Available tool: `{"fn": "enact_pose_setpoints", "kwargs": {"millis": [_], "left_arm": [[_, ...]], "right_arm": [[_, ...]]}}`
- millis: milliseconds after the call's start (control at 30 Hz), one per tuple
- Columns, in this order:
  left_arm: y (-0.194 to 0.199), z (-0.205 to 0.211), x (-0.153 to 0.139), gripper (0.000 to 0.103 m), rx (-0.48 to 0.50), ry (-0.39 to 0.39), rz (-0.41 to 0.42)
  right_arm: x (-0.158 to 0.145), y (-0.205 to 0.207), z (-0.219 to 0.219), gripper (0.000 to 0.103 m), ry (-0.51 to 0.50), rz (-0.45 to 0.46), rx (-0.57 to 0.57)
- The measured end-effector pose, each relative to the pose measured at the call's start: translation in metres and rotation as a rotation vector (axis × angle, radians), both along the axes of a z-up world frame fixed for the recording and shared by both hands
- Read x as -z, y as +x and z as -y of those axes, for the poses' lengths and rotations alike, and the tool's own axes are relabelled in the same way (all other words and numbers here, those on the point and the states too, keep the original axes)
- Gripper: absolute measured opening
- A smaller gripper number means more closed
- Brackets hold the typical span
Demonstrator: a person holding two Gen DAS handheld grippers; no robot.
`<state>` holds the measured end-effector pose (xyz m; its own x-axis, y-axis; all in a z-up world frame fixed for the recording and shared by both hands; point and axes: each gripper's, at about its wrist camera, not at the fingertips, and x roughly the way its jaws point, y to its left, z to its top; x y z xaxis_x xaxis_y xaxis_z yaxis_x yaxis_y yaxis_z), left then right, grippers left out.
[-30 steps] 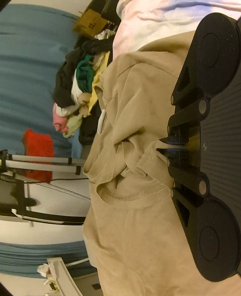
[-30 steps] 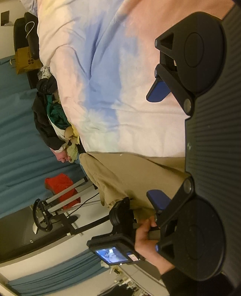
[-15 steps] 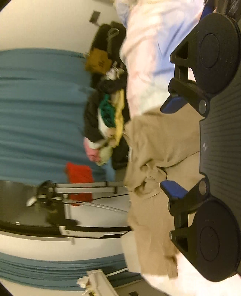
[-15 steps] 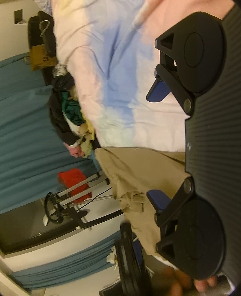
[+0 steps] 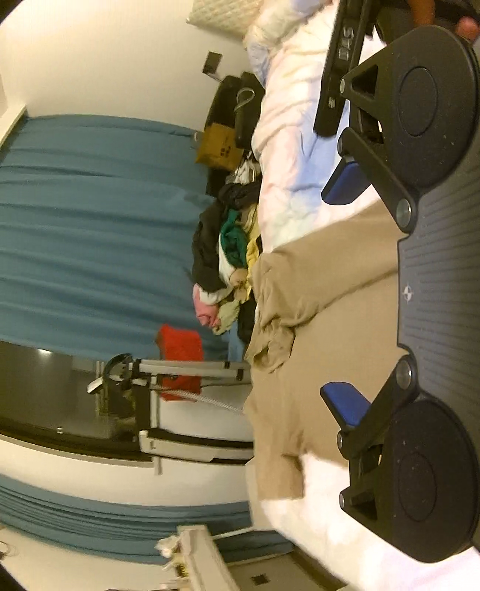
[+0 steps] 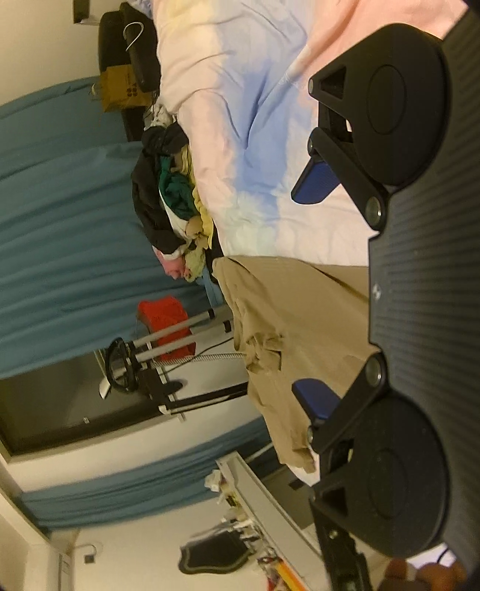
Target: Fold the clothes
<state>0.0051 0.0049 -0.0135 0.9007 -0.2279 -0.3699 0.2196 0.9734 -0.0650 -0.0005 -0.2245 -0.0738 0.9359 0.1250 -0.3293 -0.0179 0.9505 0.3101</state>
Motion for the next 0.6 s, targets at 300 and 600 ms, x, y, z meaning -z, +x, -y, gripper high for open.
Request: {"fn": "enact_pose_setpoints", "kwargs": {"millis": [300,600], "left_arm": [[0.014,-0.034,-0.012,0.103,-0.032,-0.03,-0.025],[0.047,-0.102,0.0,0.103,-0.192,-0.118,-0.088]], "right_arm": [[0.003,0.028,-0.036,0.102,-0.129,-0.01,-0.059],[0.003,0.148,-0.135,0.098,-0.223,0.009,-0.372]]}}
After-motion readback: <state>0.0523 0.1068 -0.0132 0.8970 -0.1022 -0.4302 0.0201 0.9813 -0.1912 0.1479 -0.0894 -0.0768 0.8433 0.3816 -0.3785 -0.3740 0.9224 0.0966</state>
